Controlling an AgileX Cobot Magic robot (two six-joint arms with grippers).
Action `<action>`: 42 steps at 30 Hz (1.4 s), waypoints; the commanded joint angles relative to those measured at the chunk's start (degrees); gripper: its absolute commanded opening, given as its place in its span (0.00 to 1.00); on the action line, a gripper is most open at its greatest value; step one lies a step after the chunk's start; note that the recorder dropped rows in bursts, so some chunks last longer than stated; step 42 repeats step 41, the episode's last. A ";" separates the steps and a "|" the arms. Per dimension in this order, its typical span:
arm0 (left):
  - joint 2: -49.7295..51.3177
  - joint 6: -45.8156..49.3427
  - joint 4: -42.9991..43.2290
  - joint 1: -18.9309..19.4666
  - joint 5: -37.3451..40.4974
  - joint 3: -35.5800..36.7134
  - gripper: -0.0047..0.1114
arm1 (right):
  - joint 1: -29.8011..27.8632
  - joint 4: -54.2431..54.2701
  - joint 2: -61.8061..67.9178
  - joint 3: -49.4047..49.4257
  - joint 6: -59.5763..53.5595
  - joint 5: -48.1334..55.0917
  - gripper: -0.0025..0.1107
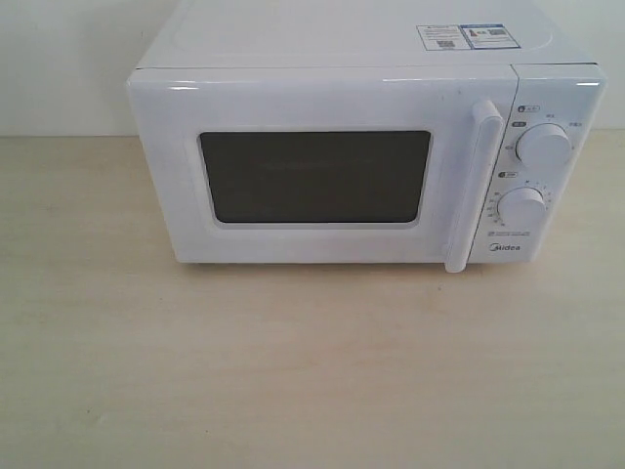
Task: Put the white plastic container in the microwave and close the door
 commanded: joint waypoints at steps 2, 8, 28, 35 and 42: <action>-0.11 0.25 0.07 0.11 -0.09 0.22 0.08 | -0.16 -0.33 -0.29 -0.04 -0.27 -0.52 0.02; -0.11 0.25 0.07 0.11 -0.09 0.22 0.08 | -0.16 -0.33 -0.29 -0.04 -0.27 -0.52 0.02; -0.11 0.35 0.07 0.11 -0.22 0.22 0.08 | -0.16 -0.33 -0.29 -0.04 -0.27 -0.74 0.02; -0.11 0.35 0.07 0.11 -0.22 0.22 0.08 | -0.16 -0.33 -0.29 -0.04 -0.27 -0.74 0.02; -0.11 0.35 0.07 0.11 -0.22 0.22 0.08 | -0.16 -0.33 -0.29 -0.04 -0.27 -0.74 0.02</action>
